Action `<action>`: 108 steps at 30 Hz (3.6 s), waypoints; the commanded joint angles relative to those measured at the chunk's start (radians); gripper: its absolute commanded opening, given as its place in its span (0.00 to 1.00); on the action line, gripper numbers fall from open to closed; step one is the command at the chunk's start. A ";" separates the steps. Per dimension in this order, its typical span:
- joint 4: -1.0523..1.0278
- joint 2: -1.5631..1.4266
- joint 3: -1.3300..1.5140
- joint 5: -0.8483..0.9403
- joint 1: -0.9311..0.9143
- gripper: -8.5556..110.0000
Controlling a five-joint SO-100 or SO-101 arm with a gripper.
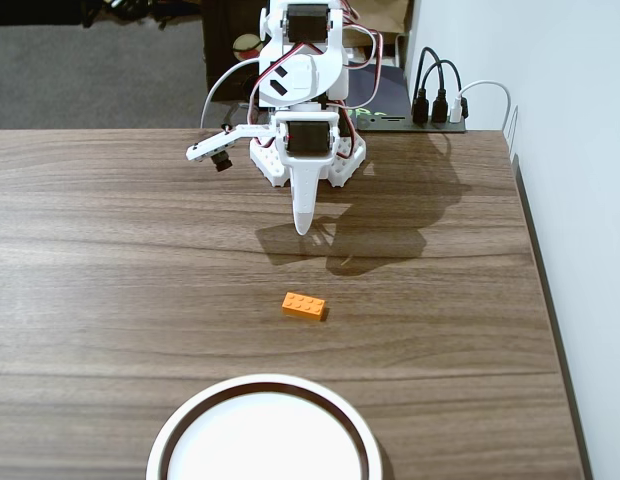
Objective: Grasp a lego block and put it on the plate.
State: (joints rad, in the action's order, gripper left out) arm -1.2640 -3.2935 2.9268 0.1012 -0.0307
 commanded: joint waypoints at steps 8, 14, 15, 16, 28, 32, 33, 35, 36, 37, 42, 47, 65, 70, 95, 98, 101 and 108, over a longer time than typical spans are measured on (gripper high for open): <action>0.084 0.156 -0.031 -0.032 -0.021 0.08; 0.141 0.308 -0.094 -0.092 -0.021 0.08; 0.152 0.337 -0.107 -0.112 -0.020 0.08; 0.160 0.364 -0.123 -0.133 -0.017 0.08; 0.230 0.729 -0.298 -0.374 0.055 0.08; 0.232 0.844 -0.359 -0.405 0.063 0.08; 0.232 0.871 -0.374 -0.414 0.064 0.08; 0.232 0.922 -0.407 -0.423 0.063 0.08; 0.232 0.942 -0.422 -0.423 0.060 0.08; 0.232 0.962 -0.439 -0.426 0.054 0.08; 0.221 1.029 -0.492 -0.426 0.046 0.08; 0.224 1.097 -0.528 -0.465 0.025 0.08; 0.215 1.298 -0.641 -0.388 -0.067 0.09; 0.219 1.325 -0.675 -0.318 -0.058 0.09; 0.229 1.411 -0.699 -0.342 -0.018 0.20; 0.244 1.431 -0.701 -0.350 -0.006 0.20; 0.258 1.451 -0.706 -0.353 -0.002 0.20; 0.288 1.489 -0.710 -0.353 0.006 0.20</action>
State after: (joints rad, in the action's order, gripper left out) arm -0.9863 -1.8055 2.2565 -0.2454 -0.0337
